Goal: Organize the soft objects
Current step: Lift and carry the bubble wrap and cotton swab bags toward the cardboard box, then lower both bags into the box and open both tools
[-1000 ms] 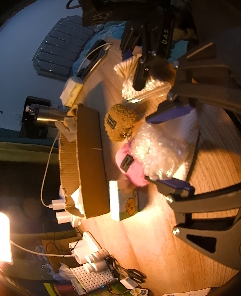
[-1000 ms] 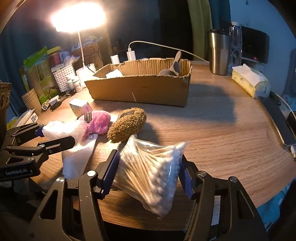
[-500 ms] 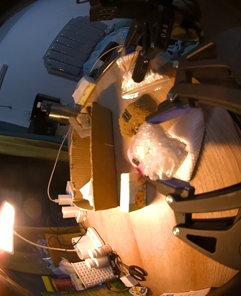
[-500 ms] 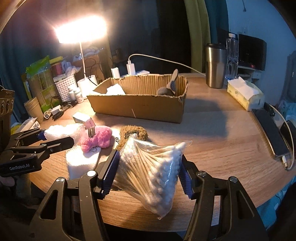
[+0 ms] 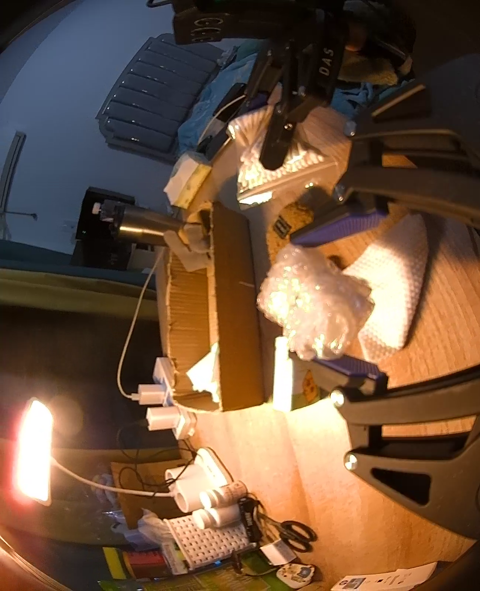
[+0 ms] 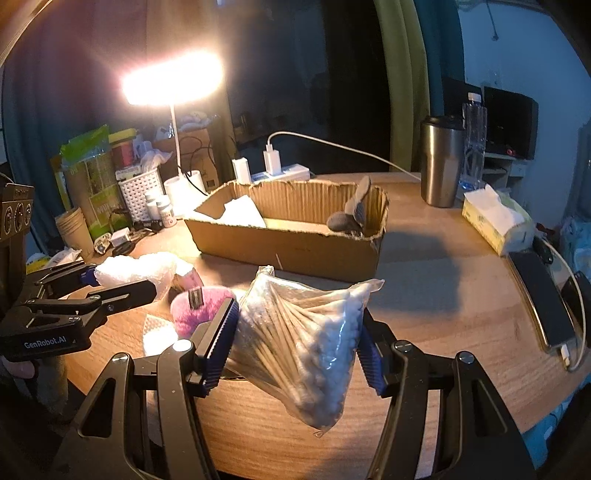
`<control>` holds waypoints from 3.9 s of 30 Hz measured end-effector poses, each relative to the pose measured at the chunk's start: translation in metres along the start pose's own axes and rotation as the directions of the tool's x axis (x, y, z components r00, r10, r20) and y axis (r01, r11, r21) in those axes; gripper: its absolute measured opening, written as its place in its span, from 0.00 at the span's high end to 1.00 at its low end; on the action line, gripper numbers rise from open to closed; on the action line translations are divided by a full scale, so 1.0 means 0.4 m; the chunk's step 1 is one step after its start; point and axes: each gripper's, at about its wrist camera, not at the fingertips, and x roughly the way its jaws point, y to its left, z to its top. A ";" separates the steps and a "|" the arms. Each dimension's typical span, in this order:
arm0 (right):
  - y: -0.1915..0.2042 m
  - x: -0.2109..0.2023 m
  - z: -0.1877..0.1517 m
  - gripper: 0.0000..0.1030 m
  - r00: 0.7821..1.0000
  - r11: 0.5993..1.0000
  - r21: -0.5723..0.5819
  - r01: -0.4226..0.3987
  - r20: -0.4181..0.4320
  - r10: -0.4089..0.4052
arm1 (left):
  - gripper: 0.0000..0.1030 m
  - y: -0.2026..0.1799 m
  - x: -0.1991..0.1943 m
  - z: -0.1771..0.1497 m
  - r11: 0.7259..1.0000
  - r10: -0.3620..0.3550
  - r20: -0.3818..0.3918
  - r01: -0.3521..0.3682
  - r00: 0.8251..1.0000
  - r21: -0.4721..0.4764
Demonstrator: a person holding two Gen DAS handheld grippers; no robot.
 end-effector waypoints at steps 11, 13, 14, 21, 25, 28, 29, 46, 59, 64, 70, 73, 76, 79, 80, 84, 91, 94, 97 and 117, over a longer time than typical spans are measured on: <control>0.013 0.007 0.042 0.38 0.999 1.000 -0.023 -0.010 0.037 0.011 | 0.46 0.002 -0.006 0.036 1.000 0.003 0.047 -0.003 0.999 0.016; 0.015 0.009 0.050 0.38 0.999 1.000 -0.027 -0.010 0.044 0.011 | 0.46 0.002 -0.006 0.042 1.000 0.003 0.055 -0.004 0.998 0.016; 0.015 0.010 0.055 0.38 0.999 1.000 -0.029 -0.011 0.047 0.012 | 0.46 0.003 -0.005 0.045 1.000 0.004 0.059 -0.005 0.998 0.016; 0.023 0.019 0.081 0.38 0.998 0.999 -0.044 -0.016 0.066 0.019 | 0.46 0.007 0.001 0.068 1.000 0.007 0.083 -0.008 0.996 0.015; 0.021 0.025 0.095 0.38 0.997 0.999 -0.047 -0.014 0.076 0.018 | 0.46 0.011 0.007 0.082 1.000 0.010 0.098 -0.011 0.995 0.016; 0.019 0.030 0.106 0.38 0.997 0.999 -0.050 -0.015 0.081 0.019 | 0.46 0.015 0.013 0.089 1.000 0.014 0.104 -0.016 0.994 0.014; 0.019 0.033 0.108 0.38 0.996 0.999 -0.050 -0.015 0.082 0.019 | 0.46 0.016 0.016 0.091 1.000 0.015 0.105 -0.017 0.994 0.014; 0.017 0.104 0.171 0.38 0.995 0.997 -0.076 -0.020 0.091 0.027 | 0.46 0.053 0.077 0.167 0.998 0.054 0.159 -0.056 0.986 0.007; -0.004 0.186 0.218 0.38 0.997 0.996 -0.083 -0.021 0.079 0.027 | 0.46 0.086 0.149 0.202 0.998 0.055 0.150 -0.055 0.987 -0.006; -0.016 0.215 0.235 0.38 0.997 0.997 -0.072 -0.016 0.078 0.022 | 0.46 0.102 0.184 0.211 0.998 0.054 0.141 -0.050 0.989 -0.033; -0.038 0.259 0.249 0.38 0.998 0.999 -0.029 -0.015 0.068 0.017 | 0.46 0.121 0.228 0.213 0.997 0.060 0.116 -0.053 0.991 -0.065; -0.045 0.279 0.255 0.38 0.998 1.000 -0.023 -0.014 0.062 0.015 | 0.46 0.131 0.252 0.210 0.996 0.059 0.086 -0.053 0.995 -0.075; -0.049 0.298 0.259 0.38 0.999 1.000 -0.018 -0.015 0.051 0.016 | 0.46 0.139 0.273 0.207 0.996 0.053 0.058 -0.049 0.997 -0.080; -0.051 0.318 0.255 0.38 0.999 1.000 -0.017 -0.016 0.031 0.017 | 0.46 0.145 0.290 0.202 0.995 0.047 0.032 -0.044 0.998 -0.089; -0.050 0.326 0.252 0.38 1.000 1.000 -0.017 -0.016 0.023 0.017 | 0.45 0.146 0.293 0.201 0.995 0.046 0.028 -0.044 0.999 -0.091; -0.049 0.344 0.247 0.38 1.000 1.000 -0.016 -0.022 0.004 0.022 | 0.45 0.153 0.307 0.199 0.994 0.045 0.018 -0.043 0.999 -0.099; -0.048 0.373 0.237 0.38 0.999 0.999 -0.015 -0.044 -0.033 0.044 | 0.38 0.177 0.328 0.195 0.990 0.015 -0.009 -0.016 1.000 -0.139; -0.046 0.377 0.236 0.37 0.998 0.998 -0.016 -0.054 -0.043 0.053 | 0.29 0.177 0.322 0.196 0.989 0.008 -0.001 -0.008 1.000 -0.146; -0.047 0.373 0.238 0.31 0.998 0.999 -0.012 -0.052 -0.043 0.052 | 0.23 0.181 0.312 0.198 0.987 0.023 0.005 -0.022 1.000 -0.160; -0.031 0.210 0.223 0.25 0.998 1.000 -0.029 -0.003 0.055 0.005 | 0.18 0.128 0.149 0.193 0.992 0.060 0.129 -0.045 0.990 -0.116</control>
